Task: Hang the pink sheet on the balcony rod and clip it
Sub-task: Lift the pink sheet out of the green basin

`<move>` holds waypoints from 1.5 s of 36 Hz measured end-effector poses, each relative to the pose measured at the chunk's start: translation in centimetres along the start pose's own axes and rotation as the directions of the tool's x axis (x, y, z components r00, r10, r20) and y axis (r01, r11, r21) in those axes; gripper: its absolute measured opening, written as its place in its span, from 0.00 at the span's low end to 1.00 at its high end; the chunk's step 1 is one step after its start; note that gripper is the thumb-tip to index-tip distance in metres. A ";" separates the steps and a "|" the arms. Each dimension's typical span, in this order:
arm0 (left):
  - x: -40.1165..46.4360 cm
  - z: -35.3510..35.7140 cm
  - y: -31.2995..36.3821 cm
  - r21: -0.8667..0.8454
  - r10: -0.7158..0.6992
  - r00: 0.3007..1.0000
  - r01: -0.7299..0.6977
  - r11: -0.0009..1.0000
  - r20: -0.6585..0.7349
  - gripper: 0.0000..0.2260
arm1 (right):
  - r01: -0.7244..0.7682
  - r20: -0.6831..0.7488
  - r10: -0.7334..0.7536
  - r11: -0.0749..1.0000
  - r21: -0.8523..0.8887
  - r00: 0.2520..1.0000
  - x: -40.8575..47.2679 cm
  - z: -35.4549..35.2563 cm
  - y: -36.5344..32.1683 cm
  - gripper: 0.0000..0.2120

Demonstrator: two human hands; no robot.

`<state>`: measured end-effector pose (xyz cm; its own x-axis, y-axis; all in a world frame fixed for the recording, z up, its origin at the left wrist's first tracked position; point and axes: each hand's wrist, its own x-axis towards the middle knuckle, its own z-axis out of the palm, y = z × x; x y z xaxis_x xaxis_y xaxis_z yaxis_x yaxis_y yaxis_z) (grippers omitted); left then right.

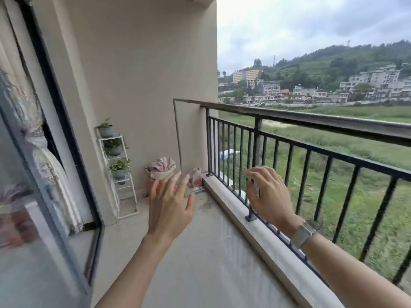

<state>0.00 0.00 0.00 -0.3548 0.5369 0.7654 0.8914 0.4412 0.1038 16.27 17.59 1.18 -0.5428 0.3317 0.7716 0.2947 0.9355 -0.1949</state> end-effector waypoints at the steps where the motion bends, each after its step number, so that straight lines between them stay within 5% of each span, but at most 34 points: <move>1: -0.9 1.1 -0.6 -0.006 -0.029 0.999 0.029 1.000 0.037 0.21 | -0.003 -0.003 0.003 0.999 0.036 1.000 -0.7 1.5 0.1 0.17; 8: -8.3 11.2 -6.2 0.046 -0.215 0.955 0.210 0.977 0.203 0.21 | -0.035 0.216 0.021 0.998 0.061 0.976 -6.0 14.2 3.6 0.15; 19: -5.7 29.9 -15.1 0.169 -0.516 0.699 0.505 0.847 0.496 0.19 | -0.257 0.512 0.197 0.965 0.049 0.836 -1.7 33.7 12.3 0.20; 27: 3.9 37.6 -23.7 0.174 -0.572 0.684 0.561 0.809 0.453 0.20 | -0.304 0.642 0.159 0.945 0.121 0.750 10.1 47.0 13.6 0.16; 37: 12.9 49.3 -42.9 0.256 -0.632 0.631 0.587 0.768 0.449 0.21 | -0.166 0.648 0.026 0.974 0.155 0.761 24.7 68.4 13.8 0.23; 54: 39.8 74.4 -69.0 0.186 -0.499 0.657 0.488 0.853 0.565 0.20 | -0.232 0.686 0.132 0.971 0.056 0.716 50.6 98.4 20.9 0.21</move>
<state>-96.62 44.41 -23.99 -0.8373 0.5389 0.0922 0.5347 0.7719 0.3439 -82.40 65.93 -23.45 -0.8890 0.4443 0.1112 0.3685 0.8381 -0.4021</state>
